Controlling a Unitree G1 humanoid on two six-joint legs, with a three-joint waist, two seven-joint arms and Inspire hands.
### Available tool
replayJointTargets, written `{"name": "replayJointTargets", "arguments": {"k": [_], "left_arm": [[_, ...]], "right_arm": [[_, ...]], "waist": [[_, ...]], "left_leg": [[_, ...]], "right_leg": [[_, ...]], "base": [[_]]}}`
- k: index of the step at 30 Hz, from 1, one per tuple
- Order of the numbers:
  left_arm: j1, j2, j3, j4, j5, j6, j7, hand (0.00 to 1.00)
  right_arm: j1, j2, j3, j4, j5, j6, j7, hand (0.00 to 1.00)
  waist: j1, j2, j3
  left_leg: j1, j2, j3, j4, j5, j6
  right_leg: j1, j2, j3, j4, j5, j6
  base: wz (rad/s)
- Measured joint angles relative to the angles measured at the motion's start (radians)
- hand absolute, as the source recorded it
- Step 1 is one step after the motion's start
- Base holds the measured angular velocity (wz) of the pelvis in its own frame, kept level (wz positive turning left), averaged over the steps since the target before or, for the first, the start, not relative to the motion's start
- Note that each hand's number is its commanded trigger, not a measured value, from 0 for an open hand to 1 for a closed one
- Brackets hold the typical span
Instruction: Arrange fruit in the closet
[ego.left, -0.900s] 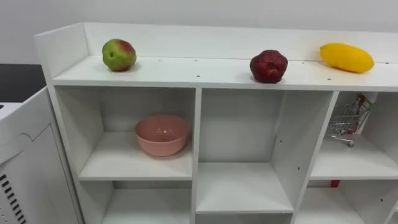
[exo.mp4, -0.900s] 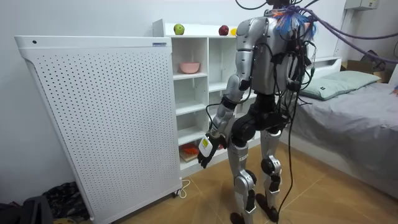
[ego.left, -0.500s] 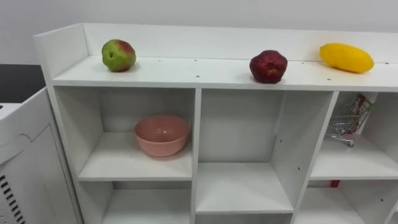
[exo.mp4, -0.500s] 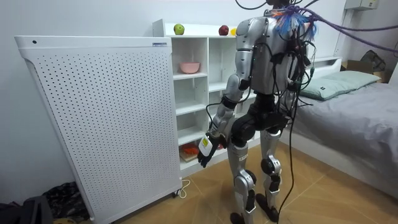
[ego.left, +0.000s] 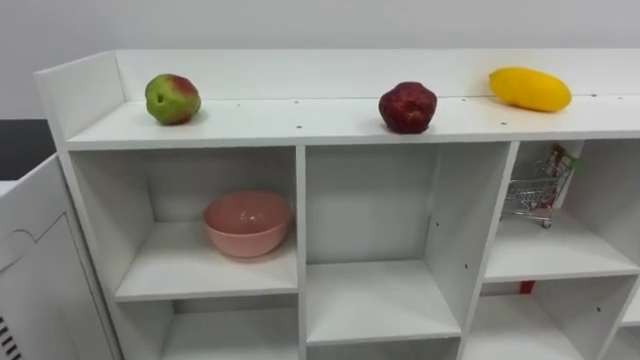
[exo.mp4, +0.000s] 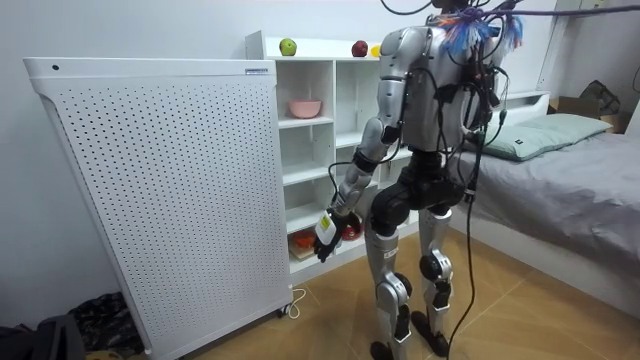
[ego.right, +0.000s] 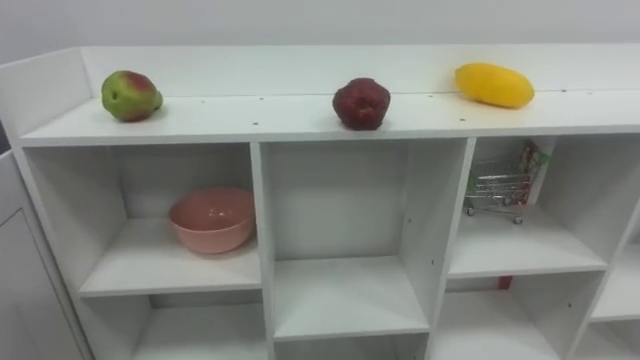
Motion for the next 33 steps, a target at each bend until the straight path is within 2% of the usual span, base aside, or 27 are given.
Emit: {"name": "replayJointTargets", "arguments": {"k": [2,3,4,6,10,15,18,19,21,27,33], "left_arm": [[0.000,0.000,0.001,-0.002,-0.001,0.000,0.001,0.00],[-0.001,0.000,-0.001,-0.002,0.000,0.000,0.001,0.00],[-0.002,0.000,-0.002,-0.003,0.001,-0.001,0.002,0.00],[0.003,0.000,-0.002,-0.001,0.011,-0.001,0.002,0.00],[0.007,-0.001,-0.003,0.001,0.016,-0.004,0.000,0.00],[0.010,-0.013,-0.002,-0.010,0.018,-0.006,-0.006,0.00],[0.006,-0.013,-0.004,-0.021,0.020,-0.012,-0.004,0.00],[0.002,-0.012,-0.011,-0.021,0.020,-0.012,-0.004,0.00],[-0.004,-0.009,-0.027,-0.021,0.021,-0.015,-0.004,0.00],[-0.005,-0.011,-0.042,-0.020,0.033,-0.023,-0.004,0.00],[-0.010,-0.009,-0.062,-0.019,0.039,-0.022,-0.009,0.00]], "right_arm": [[0.000,0.002,0.001,-0.100,0.000,0.000,-0.031,0.00],[-0.001,0.002,0.001,-0.156,0.000,-0.003,-0.042,0.00],[0.000,0.002,0.004,-0.202,-0.001,-0.006,-0.050,0.00],[0.001,0.002,0.011,-0.278,-0.013,-0.005,-0.062,0.00],[-0.001,-0.004,0.012,-0.389,-0.034,-0.035,-0.068,0.00],[-0.001,-0.011,0.012,-0.539,-0.102,-0.036,-0.073,0.00],[-0.010,-0.032,0.028,-0.624,-0.117,-0.039,-0.087,0.00],[-0.018,-0.046,0.040,-0.642,-0.117,-0.048,-0.089,0.00],[-0.041,-0.048,0.053,-0.647,-0.117,-0.058,-0.090,0.00],[-0.142,-0.047,0.066,-0.646,-0.127,-0.058,-0.098,0.00],[-0.240,-0.047,0.076,-0.644,-0.148,-0.058,-0.099,0.00]], "waist": [[-0.001,-0.001,-0.0007],[-0.002,-0.001,-0.0051],[-0.003,-0.001,-0.0057],[-0.002,0.002,-0.0048],[0.003,0.013,-0.0056],[0.006,0.033,-0.0052],[0.008,0.033,-0.0042],[0.007,0.032,-0.0031],[0.008,0.027,-0.0008],[0.016,-0.001,0.0071],[0.014,-0.007,0.0048]], "left_leg": [[-0.003,-0.001,-0.001,0.001,0.000,0.000],[-0.011,-0.001,-0.001,0.003,0.000,0.000],[-0.013,0.000,-0.001,0.003,0.000,0.000],[-0.013,0.000,0.000,0.003,0.000,0.000],[-0.013,0.000,0.000,0.003,0.001,0.002],[-0.024,-0.001,-0.001,0.003,0.001,0.002],[-0.029,-0.001,-0.005,0.004,0.002,0.002],[-0.028,-0.001,-0.006,0.004,0.002,0.002],[-0.026,-0.001,-0.006,0.004,0.002,0.002],[-0.030,-0.002,-0.008,0.009,0.003,0.004],[-0.037,-0.002,-0.022,0.014,0.003,0.004]], "right_leg": [[-0.003,-0.002,-0.004,-0.001,0.000,0.000],[-0.011,-0.002,-0.004,0.000,0.001,0.001],[-0.017,-0.001,-0.003,0.003,0.001,0.001],[-0.020,-0.001,0.002,0.008,0.001,0.001],[-0.021,-0.001,0.005,0.017,0.001,0.001],[-0.034,-0.001,0.005,0.020,0.001,0.000],[-0.035,0.000,0.001,0.019,0.001,0.001],[-0.034,0.000,0.000,0.019,0.001,0.001],[-0.032,-0.001,0.000,0.019,0.001,0.001],[-0.032,-0.002,-0.002,0.020,0.001,0.000],[-0.029,-0.004,-0.018,0.018,0.001,0.000]], "base": [[0.00],[0.00],[0.00],[-0.04],[-0.01],[-0.01],[0.04],[0.00],[0.00],[0.02],[0.08]]}}
